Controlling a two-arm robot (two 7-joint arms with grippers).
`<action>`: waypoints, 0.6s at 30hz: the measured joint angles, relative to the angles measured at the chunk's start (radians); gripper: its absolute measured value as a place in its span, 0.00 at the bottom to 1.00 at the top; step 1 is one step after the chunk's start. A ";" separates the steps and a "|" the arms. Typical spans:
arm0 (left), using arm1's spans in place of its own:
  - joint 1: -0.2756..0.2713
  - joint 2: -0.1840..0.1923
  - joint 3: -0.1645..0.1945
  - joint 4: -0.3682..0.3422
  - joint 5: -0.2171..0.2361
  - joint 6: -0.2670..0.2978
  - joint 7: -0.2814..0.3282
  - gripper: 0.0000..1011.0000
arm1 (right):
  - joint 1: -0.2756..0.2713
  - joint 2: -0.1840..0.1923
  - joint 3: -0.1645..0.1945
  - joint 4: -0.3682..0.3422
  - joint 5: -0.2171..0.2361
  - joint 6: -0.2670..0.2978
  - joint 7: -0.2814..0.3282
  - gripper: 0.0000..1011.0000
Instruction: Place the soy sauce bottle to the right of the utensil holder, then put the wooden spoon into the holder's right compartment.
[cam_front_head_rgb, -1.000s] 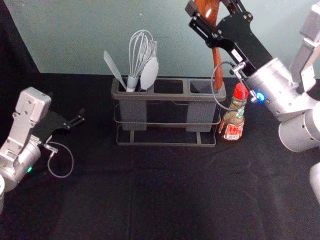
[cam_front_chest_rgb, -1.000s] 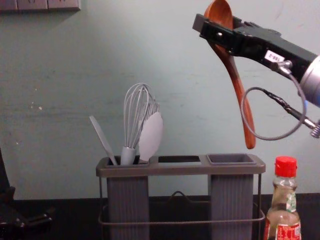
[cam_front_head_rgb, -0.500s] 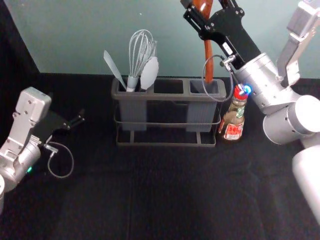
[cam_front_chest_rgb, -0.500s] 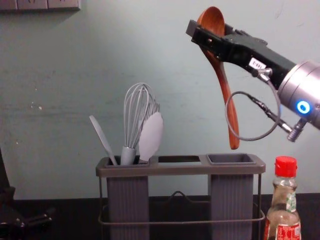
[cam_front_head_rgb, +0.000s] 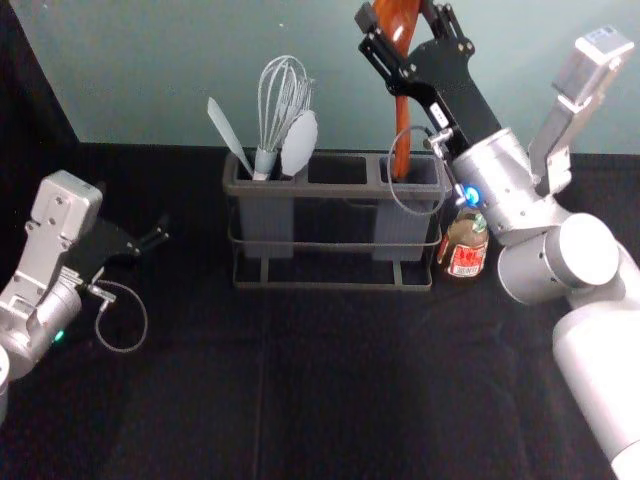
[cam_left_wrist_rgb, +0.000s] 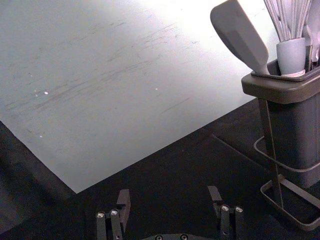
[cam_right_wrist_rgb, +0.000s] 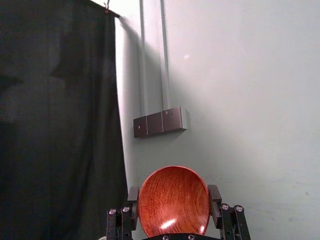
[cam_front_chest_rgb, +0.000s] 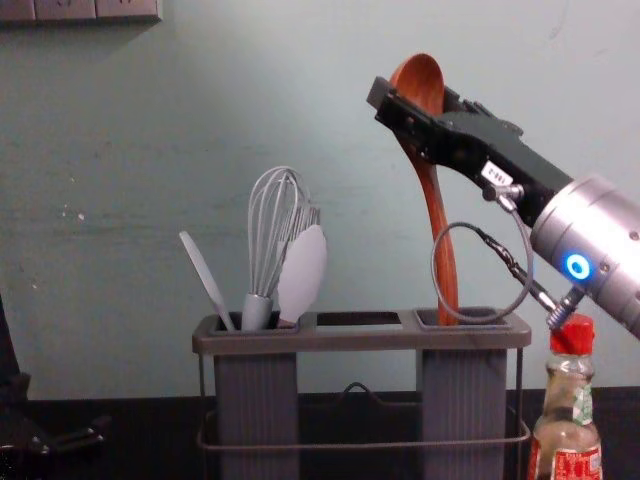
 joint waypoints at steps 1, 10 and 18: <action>0.000 0.000 0.000 0.000 0.000 0.000 0.000 1.00 | -0.003 -0.002 0.001 0.002 0.001 -0.003 0.000 0.83; 0.000 0.000 0.000 0.000 0.000 0.000 0.000 1.00 | -0.030 -0.006 0.012 0.021 0.008 -0.034 0.022 0.83; 0.000 0.000 0.000 0.000 0.000 0.000 0.000 1.00 | -0.044 -0.006 0.018 0.031 0.006 -0.042 0.029 0.83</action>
